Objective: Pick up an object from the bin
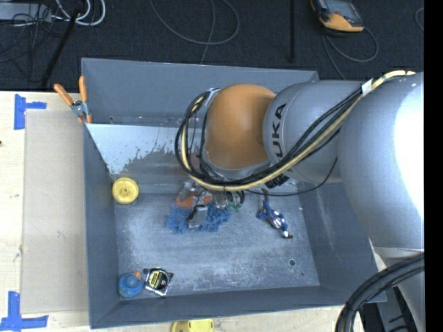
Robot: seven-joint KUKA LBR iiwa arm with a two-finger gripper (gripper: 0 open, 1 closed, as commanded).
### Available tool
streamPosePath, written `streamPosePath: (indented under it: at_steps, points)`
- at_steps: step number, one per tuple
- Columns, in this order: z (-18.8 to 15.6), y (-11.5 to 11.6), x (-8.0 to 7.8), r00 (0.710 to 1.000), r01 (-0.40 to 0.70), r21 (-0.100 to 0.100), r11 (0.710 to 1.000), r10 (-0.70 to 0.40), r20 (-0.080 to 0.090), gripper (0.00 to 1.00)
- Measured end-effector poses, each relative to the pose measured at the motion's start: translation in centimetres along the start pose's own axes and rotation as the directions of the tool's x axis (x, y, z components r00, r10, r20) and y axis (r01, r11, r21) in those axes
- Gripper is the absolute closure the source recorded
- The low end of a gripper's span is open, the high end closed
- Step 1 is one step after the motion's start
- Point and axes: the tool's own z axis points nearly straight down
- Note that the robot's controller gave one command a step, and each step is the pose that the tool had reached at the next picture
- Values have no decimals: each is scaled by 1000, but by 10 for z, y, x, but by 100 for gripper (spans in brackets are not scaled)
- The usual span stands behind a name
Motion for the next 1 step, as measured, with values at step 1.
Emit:
streamPosePath:
  at_steps: [1]
  points:
    - [-211,7,-14,998,66,2,998,-66,-3,100]
